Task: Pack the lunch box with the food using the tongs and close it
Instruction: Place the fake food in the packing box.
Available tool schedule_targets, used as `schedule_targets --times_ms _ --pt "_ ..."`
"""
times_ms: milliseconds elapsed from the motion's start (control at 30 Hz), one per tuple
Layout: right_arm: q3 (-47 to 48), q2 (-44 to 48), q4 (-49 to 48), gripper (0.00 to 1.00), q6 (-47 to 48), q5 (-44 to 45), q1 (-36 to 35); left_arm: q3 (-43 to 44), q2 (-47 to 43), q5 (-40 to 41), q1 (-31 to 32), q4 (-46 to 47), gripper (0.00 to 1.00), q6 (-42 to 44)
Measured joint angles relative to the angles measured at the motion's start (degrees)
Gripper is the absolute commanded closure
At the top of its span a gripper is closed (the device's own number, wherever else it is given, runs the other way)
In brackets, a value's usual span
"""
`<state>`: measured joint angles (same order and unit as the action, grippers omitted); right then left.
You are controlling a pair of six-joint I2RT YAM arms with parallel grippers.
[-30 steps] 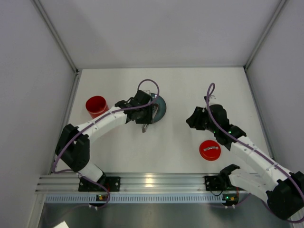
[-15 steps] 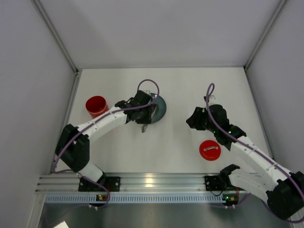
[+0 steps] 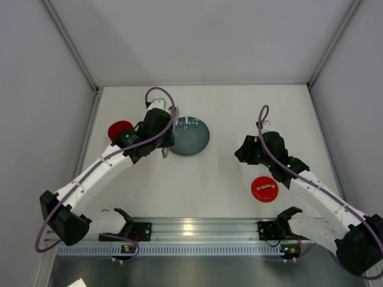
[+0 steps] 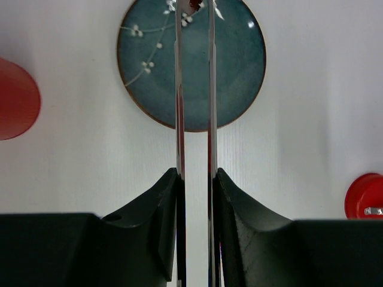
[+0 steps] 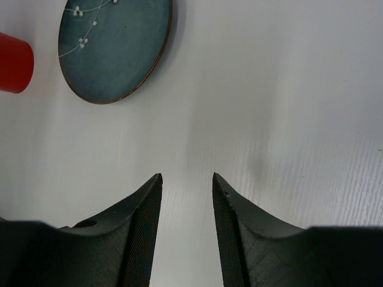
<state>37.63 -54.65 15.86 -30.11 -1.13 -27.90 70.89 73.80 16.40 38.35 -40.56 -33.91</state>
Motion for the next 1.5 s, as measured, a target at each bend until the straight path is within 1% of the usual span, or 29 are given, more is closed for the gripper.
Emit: schedule_targets --times_ms 133,233,367,533,700,933,1167,1300,1367,1467,1500 --pt "0.0 -0.3 0.0 0.62 0.0 0.0 0.0 1.4 -5.1 6.2 -0.7 -4.3 0.91 -1.2" --pt "0.0 -0.5 0.0 0.62 0.0 -0.2 0.0 1.4 -8.6 9.2 -2.8 -7.7 0.9 -2.4" --pt "0.0 -1.1 0.0 0.62 -0.1 -0.5 0.0 1.4 -12.9 12.4 -5.4 -11.1 0.88 -4.0" --pt "0.0 -1.6 -0.1 0.62 -0.1 -0.7 0.0 1.3 -17.8 15.3 -6.0 -14.6 0.86 -5.9" --pt "0.0 -2.3 -0.1 0.62 -0.1 -1.0 0.0 -0.3 -20.6 17.6 -6.2 -17.1 0.84 -8.3" --pt "0.0 -2.5 -0.3 0.62 -0.1 -1.7 0.0 -3.7 -22.0 19.1 -7.3 -20.4 0.83 -10.8" --pt "0.0 -3.2 -0.5 0.63 -0.5 -2.1 0.0 -6.6 -22.1 18.0 -8.6 -21.0 0.82 -11.3" --pt "0.0 -3.2 -0.5 0.62 -0.5 -2.2 0.0 -8.8 -22.0 16.7 -9.3 -20.9 0.79 -11.2" --pt "0.0 -3.2 -0.5 0.62 -0.5 -2.3 0.0 -9.4 -21.9 16.1 -9.6 -20.8 0.75 -11.2" --pt "0.0 -3.2 -0.5 0.62 -0.5 -2.3 0.0 -9.6 -21.8 15.3 -10.0 -20.5 0.72 -11.1" --pt "0.0 -3.2 -0.5 0.62 -0.5 -2.3 0.0 -9.6 -21.8 15.2 -10.2 -20.4 0.69 -11.1"
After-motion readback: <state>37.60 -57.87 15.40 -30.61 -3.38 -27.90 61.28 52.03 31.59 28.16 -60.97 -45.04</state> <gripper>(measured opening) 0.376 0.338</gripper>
